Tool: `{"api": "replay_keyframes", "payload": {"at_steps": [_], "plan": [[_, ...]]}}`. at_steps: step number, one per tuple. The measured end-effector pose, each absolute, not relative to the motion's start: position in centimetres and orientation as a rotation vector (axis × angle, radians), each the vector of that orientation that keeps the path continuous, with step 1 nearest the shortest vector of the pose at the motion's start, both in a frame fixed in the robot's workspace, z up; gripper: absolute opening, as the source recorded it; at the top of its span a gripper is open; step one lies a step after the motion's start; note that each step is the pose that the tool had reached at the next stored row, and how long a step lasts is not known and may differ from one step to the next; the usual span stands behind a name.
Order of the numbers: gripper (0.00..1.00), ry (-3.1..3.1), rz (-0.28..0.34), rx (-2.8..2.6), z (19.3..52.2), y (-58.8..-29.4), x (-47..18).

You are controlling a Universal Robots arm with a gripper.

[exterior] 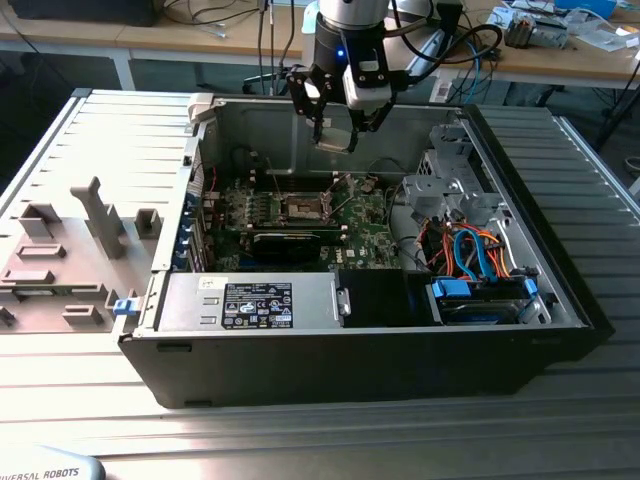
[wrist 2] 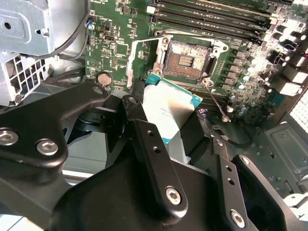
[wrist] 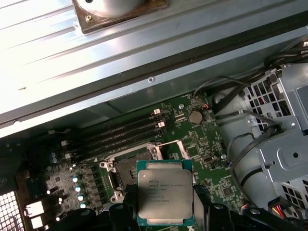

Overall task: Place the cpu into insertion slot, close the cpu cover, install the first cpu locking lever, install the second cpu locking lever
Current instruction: 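Place the cpu into insertion slot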

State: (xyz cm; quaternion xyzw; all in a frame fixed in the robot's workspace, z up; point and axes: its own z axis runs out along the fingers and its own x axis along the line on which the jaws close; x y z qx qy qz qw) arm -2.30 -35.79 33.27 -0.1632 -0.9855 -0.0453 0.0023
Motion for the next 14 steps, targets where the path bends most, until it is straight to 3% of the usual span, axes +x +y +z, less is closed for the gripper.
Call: {"api": "replay_keyframes", "payload": {"at_steps": [14], "plan": [[0.54, -3.085, -0.142, -0.560, 33.27, -35.79, -2.30]]}}
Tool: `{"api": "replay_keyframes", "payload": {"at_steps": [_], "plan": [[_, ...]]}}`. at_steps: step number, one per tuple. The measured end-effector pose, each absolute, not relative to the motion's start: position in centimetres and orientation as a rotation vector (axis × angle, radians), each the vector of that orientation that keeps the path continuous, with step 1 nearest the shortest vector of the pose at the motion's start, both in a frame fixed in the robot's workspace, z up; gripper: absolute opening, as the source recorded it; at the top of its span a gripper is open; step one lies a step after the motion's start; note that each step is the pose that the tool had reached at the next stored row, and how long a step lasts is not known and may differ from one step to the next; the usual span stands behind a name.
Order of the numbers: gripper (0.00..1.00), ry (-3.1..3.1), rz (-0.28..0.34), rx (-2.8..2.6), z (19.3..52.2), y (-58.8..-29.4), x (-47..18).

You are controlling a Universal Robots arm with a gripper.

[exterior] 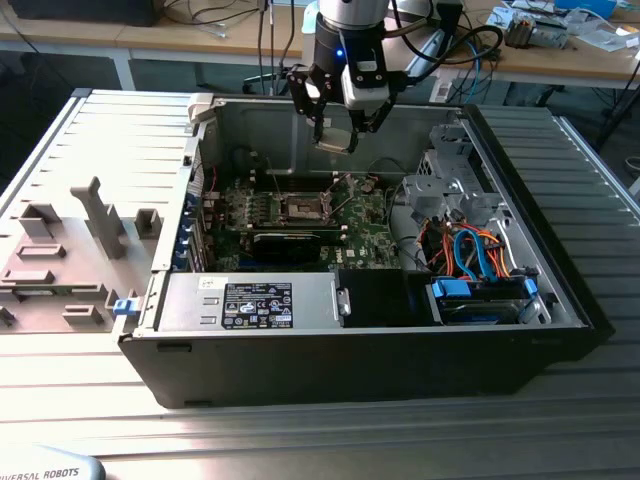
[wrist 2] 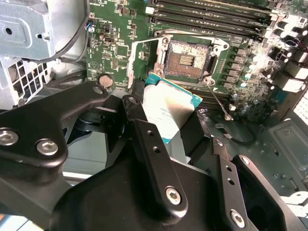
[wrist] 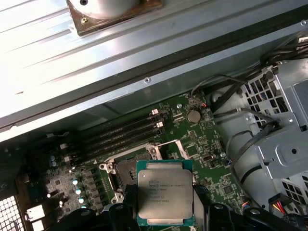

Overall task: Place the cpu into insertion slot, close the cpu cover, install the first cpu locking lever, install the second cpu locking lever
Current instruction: 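Place the cpu into insertion slot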

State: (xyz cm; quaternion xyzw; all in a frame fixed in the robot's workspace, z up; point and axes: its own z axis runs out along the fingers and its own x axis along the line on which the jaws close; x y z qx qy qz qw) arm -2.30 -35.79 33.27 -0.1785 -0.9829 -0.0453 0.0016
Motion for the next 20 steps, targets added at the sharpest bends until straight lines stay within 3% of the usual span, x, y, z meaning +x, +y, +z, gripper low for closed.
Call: {"api": "replay_keyframes", "payload": {"at_steps": [20], "plan": [[0.54, -3.070, -0.142, -0.648, 33.27, -35.79, -2.30]]}}
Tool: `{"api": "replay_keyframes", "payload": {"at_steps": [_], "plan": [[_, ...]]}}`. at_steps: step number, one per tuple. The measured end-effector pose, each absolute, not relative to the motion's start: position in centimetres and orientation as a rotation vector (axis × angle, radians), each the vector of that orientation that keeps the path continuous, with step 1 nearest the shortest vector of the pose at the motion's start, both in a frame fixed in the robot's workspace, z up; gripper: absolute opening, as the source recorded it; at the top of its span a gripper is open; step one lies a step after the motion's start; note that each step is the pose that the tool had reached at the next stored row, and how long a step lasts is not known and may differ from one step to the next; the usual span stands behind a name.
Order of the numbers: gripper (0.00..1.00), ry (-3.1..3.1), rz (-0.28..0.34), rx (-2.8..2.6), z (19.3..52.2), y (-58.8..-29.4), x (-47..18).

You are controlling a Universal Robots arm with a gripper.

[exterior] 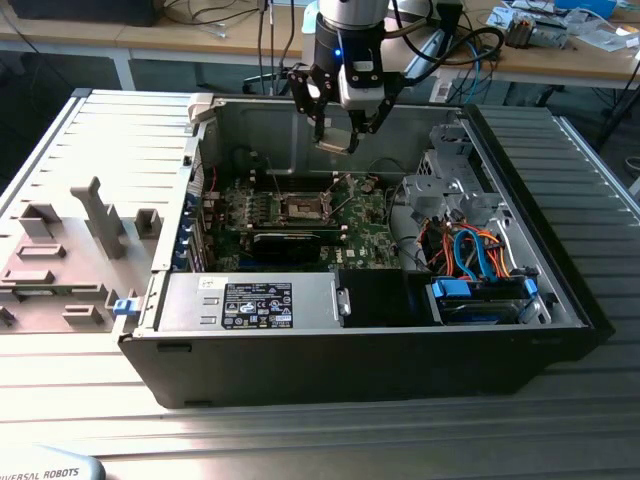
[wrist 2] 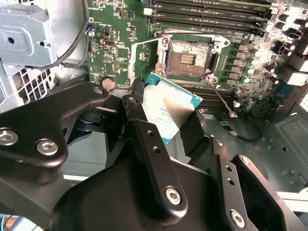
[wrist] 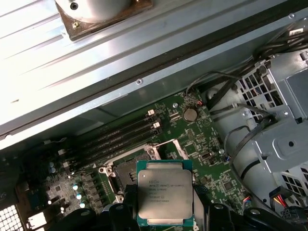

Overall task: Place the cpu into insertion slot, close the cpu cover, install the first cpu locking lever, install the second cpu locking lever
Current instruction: 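Place the cpu into insertion slot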

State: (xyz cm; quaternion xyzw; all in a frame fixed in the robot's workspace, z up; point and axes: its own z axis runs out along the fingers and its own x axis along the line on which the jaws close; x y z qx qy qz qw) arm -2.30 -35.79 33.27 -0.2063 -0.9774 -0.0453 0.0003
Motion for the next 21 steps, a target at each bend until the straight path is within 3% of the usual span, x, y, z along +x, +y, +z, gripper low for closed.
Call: {"api": "replay_keyframes", "payload": {"at_steps": [21], "plan": [[0.54, -3.057, -0.143, -0.714, 33.26, -35.79, -2.30]]}}
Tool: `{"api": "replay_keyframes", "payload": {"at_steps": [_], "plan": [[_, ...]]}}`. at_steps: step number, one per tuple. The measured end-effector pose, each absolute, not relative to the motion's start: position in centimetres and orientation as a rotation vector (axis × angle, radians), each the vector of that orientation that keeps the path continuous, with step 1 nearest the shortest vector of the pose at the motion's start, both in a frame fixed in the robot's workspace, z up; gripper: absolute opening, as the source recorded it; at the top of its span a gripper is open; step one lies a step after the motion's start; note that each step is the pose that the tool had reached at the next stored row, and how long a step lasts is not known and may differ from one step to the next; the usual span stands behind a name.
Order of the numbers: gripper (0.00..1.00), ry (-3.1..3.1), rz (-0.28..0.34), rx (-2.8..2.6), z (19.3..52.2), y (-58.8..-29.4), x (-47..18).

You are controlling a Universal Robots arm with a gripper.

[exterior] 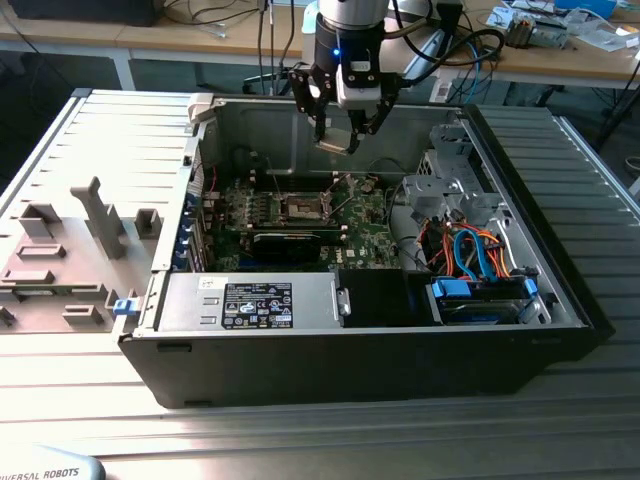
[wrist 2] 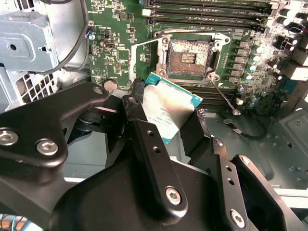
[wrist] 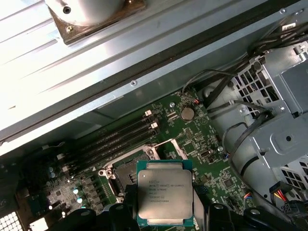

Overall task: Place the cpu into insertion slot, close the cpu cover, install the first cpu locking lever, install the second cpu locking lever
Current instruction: 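Place the cpu into insertion slot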

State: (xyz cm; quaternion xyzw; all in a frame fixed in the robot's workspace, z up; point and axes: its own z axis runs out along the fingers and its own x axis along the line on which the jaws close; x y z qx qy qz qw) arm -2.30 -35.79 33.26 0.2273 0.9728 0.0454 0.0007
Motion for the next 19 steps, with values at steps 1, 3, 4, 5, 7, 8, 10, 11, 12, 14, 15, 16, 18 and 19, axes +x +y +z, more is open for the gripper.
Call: {"api": "replay_keyframes", "payload": {"at_steps": [1, 3, 4, 5, 7, 8, 10, 11, 12, 14, 15, 16, 18, 19], "plan": [[0.54, 3.054, 0.142, 0.718, 33.27, -35.79, -2.30], [0.54, 3.051, 0.142, 0.728, 33.27, -35.79, -2.30], [0.54, 3.050, 0.142, 0.731, 33.27, -35.79, -2.30], [0.54, 3.049, 0.142, 0.734, 33.27, -35.79, -2.30], [0.54, 3.048, 0.142, 0.739, 33.27, -35.79, -2.30], [0.54, 3.047, 0.142, 0.741, 33.27, -35.79, -2.30], [0.54, 3.045, 0.142, 0.749, 33.27, -35.79, -2.30], [0.54, 3.044, 0.142, 0.753, 33.27, -35.79, -2.30], [0.54, 3.043, 0.142, 0.755, 33.27, -35.79, -2.30], [0.54, 3.042, 0.142, 0.762, 33.27, -35.79, -2.30], [0.54, 3.041, 0.142, 0.766, 33.26, -35.79, -2.30], [0.54, 3.039, 0.142, 0.770, 33.27, -35.79, -2.30], [0.54, 3.038, 0.142, 0.775, 33.27, -35.79, -2.30], [0.54, 3.037, 0.142, 0.779, 33.27, -35.79, -2.30]]}}
